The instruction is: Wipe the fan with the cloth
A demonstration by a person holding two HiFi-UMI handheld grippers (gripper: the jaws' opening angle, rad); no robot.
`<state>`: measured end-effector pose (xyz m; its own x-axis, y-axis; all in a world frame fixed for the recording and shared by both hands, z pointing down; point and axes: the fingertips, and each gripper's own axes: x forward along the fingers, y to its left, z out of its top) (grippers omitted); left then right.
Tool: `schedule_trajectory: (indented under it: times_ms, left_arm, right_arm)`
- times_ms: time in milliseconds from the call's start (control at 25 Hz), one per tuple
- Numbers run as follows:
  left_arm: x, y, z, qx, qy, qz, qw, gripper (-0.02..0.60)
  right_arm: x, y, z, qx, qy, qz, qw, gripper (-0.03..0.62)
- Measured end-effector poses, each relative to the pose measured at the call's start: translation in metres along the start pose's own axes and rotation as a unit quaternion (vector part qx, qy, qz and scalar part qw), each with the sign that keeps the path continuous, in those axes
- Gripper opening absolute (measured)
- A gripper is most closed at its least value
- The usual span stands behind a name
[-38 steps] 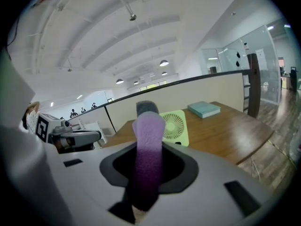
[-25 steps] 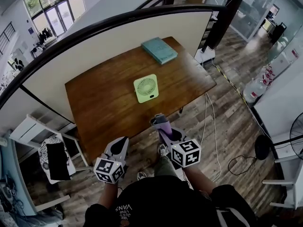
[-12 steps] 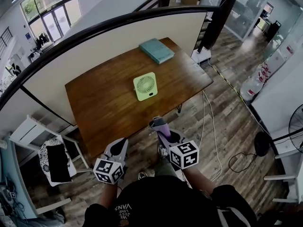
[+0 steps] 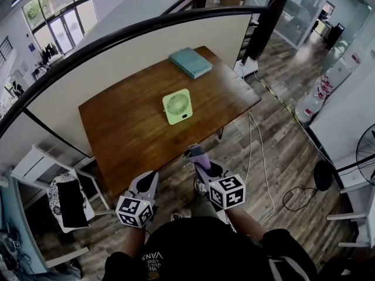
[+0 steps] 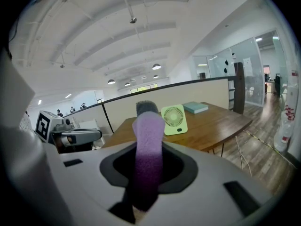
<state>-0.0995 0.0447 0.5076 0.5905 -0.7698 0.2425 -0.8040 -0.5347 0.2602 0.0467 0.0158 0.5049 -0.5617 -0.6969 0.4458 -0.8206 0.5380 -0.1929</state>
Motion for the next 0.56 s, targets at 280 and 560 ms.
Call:
schedule_trajectory:
  times_ms: [280,560]
  left_arm:
    - [0.0035,0.0005,-0.0026,-0.002,0.003,0.001,1.0,0.011]
    - [0.0079,0.0009,-0.0036,-0.005,0.003,0.002,1.0,0.011]
  right_arm:
    - [0.0004,-0.0042,-0.002,0.004,0.001,-0.003,1.0,0.1]
    - [0.0018,-0.0087,-0.001,0.005,0.001,-0.003,1.0,0.1]
